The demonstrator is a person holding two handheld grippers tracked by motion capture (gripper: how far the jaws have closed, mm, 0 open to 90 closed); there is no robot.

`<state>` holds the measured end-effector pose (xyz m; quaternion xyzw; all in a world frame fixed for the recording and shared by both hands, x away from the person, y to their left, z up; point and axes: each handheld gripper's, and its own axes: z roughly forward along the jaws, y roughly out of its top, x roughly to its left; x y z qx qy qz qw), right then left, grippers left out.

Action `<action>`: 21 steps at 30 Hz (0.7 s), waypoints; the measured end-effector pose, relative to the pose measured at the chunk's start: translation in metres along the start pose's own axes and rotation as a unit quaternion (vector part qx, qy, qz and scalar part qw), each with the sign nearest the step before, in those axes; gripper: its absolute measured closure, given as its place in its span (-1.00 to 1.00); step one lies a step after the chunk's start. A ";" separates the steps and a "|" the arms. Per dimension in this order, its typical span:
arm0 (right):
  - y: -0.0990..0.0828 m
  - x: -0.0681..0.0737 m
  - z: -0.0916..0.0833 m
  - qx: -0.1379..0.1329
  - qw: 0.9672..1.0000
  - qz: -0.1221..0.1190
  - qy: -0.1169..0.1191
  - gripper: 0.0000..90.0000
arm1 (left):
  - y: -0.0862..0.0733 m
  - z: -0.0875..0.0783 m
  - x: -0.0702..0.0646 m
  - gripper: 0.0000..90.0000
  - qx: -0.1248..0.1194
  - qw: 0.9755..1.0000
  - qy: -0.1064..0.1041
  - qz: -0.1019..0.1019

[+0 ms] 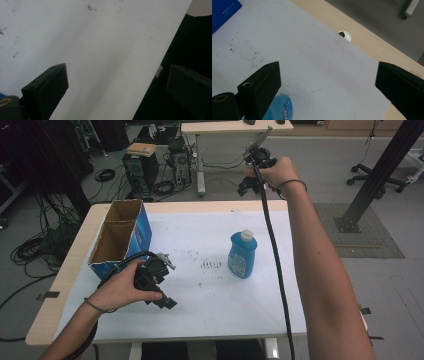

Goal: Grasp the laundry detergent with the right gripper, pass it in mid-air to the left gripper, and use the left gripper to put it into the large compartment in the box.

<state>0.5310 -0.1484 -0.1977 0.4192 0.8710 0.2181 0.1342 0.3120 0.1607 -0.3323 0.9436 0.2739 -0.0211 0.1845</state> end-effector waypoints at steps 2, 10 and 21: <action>0.000 -0.001 0.001 0.002 1.000 -0.001 0.000 -0.85 | 0.000 0.000 0.000 -0.91 -0.001 1.000 -0.001 0.000; -0.004 -0.004 -0.001 -0.004 1.000 0.010 0.003 -0.85 | -0.001 0.001 -0.001 -0.91 0.000 1.000 -0.002 0.001; -0.029 -0.016 -0.014 -0.005 1.000 0.020 -0.010 -0.85 | -0.002 0.001 -0.002 -0.91 -0.001 1.000 -0.004 -0.001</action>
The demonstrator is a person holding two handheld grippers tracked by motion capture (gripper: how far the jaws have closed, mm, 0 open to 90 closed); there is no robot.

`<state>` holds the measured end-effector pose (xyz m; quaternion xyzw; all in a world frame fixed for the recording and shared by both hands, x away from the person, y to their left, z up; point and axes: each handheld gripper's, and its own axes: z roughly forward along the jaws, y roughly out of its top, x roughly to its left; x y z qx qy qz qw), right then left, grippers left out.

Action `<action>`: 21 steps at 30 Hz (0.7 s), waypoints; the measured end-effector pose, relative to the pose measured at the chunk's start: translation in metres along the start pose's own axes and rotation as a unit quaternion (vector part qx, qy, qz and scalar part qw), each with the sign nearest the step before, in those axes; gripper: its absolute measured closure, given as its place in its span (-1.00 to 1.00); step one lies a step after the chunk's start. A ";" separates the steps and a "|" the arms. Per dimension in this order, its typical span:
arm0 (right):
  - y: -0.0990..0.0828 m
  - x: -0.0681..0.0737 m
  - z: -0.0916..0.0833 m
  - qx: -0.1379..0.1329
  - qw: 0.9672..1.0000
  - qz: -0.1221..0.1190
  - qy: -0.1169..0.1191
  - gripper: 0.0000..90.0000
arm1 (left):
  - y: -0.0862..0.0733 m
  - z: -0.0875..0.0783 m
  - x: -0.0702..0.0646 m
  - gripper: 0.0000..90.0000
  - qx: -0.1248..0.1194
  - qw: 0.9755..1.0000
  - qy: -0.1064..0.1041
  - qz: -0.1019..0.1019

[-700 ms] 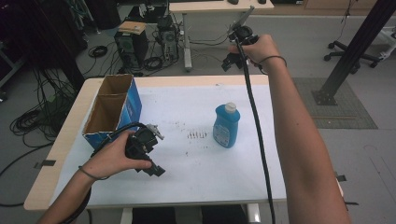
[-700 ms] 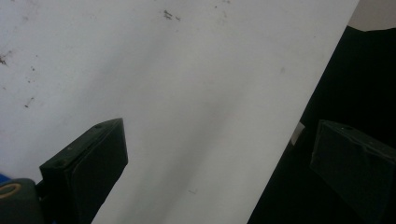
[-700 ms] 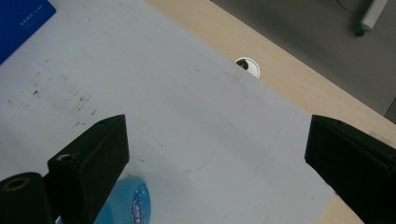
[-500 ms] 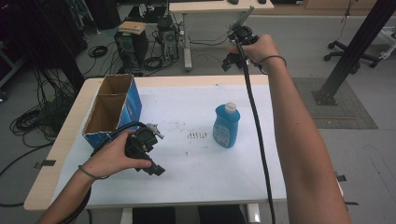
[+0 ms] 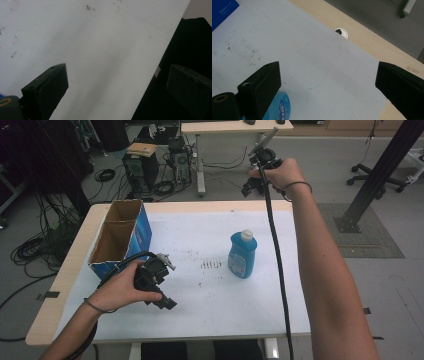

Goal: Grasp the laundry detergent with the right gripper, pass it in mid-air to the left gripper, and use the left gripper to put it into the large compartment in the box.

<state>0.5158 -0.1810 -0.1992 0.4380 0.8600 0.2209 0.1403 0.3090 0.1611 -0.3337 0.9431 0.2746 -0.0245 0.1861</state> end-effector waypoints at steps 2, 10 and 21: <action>0.000 0.000 0.000 0.000 1.000 0.000 0.000 -0.85 | 0.000 0.000 0.000 -0.91 0.000 1.000 0.001 0.002; -0.017 -0.010 -0.011 -0.004 1.000 0.009 -0.007 -0.86 | 0.003 0.002 -0.005 -0.91 0.001 1.000 -0.004 0.005; -0.055 -0.014 -0.022 -0.011 1.000 0.015 -0.013 -0.86 | 0.004 0.001 -0.009 -0.91 -0.002 1.000 -0.002 0.008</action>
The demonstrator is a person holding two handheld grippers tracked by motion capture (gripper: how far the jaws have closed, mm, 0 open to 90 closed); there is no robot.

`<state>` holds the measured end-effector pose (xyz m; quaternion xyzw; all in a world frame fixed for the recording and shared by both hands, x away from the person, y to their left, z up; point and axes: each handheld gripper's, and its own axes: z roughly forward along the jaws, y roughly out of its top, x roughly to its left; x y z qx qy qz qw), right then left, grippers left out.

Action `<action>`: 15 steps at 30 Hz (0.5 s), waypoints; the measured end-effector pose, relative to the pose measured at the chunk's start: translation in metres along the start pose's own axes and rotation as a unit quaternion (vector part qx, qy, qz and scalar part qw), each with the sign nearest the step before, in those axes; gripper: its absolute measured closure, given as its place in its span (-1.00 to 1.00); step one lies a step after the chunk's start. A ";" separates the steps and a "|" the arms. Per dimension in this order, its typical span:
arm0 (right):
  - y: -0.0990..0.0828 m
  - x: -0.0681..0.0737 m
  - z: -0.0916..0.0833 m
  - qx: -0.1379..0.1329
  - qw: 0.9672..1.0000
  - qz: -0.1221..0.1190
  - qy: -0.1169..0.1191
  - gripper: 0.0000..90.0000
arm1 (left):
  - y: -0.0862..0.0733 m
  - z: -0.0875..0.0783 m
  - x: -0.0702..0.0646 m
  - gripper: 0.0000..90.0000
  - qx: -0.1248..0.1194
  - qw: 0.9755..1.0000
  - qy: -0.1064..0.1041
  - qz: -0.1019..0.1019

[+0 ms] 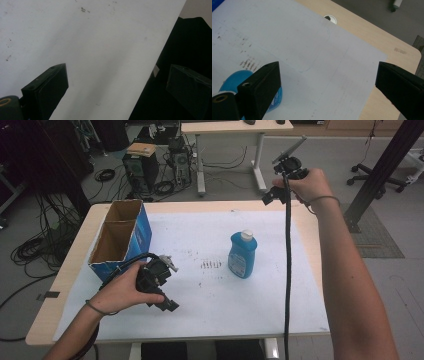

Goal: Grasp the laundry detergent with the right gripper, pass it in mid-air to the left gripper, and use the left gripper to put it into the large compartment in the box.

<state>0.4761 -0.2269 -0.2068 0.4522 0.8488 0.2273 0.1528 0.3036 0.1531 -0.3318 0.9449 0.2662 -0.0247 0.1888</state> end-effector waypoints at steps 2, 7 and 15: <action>0.000 0.000 0.000 0.000 1.000 0.000 0.000 -0.86 | 0.000 0.000 -0.001 -0.91 0.002 1.000 0.000 0.001; -0.017 0.000 -0.002 -0.001 1.000 0.002 -0.001 -0.86 | 0.003 0.000 -0.003 -0.91 0.003 1.000 0.001 0.003; -0.030 0.000 -0.003 0.000 1.000 0.001 -0.003 -0.86 | 0.004 0.002 -0.006 -0.91 0.002 1.000 -0.001 0.007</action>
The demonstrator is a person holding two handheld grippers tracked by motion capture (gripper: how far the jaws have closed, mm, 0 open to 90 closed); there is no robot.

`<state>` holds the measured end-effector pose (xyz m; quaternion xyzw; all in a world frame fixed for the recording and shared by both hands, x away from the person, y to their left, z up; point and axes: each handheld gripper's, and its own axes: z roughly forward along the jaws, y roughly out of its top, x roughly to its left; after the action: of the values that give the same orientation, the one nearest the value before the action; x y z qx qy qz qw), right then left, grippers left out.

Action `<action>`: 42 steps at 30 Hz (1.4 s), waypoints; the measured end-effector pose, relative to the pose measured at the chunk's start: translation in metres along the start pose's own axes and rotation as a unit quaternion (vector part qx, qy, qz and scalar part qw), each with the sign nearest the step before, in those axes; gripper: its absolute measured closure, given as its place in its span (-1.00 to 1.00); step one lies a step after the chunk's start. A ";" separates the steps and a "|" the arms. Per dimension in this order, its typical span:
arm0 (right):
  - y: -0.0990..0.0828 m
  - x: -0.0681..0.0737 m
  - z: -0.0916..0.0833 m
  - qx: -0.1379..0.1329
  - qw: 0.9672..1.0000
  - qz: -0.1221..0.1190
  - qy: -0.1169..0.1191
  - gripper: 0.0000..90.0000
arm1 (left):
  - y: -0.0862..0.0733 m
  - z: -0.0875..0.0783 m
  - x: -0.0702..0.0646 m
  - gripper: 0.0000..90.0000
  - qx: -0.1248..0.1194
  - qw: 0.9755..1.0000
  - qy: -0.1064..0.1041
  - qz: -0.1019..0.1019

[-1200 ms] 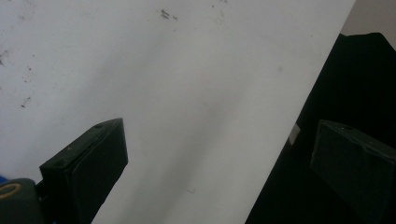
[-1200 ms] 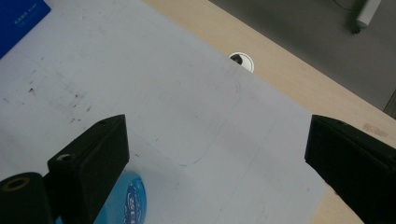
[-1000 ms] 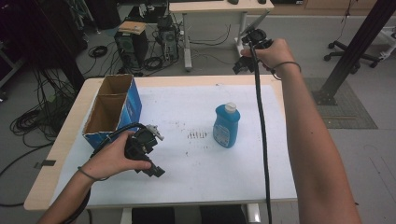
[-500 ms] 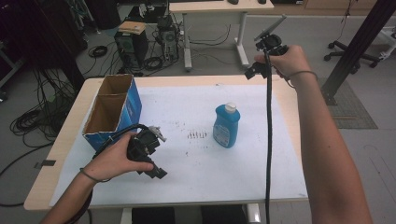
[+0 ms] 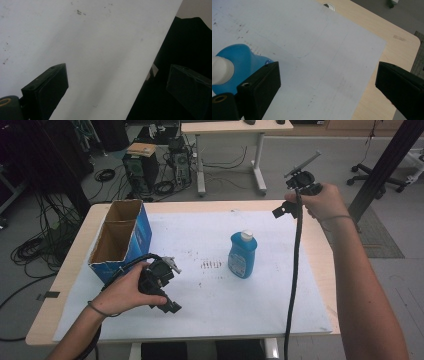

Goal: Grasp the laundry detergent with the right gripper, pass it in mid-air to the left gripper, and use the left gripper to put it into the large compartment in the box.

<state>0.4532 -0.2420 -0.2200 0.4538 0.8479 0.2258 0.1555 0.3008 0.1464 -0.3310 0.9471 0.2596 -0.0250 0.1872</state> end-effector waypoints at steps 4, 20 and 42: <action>-0.006 0.000 0.000 -0.002 1.000 0.002 0.002 -0.86 | 0.000 0.001 -0.001 -0.91 0.001 1.000 0.000 -0.001; -0.042 0.007 0.005 -0.010 1.000 -0.001 0.010 -0.87 | -0.001 0.002 -0.003 -0.91 0.005 1.000 -0.002 0.000; -0.086 0.021 0.012 -0.009 1.000 -0.007 0.012 -0.87 | -0.002 0.003 -0.006 -0.91 0.004 1.000 -0.004 0.000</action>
<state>0.3876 -0.2632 -0.2761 0.4434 0.8509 0.2377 0.1512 0.2943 0.1444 -0.3334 0.9476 0.2587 -0.0301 0.1849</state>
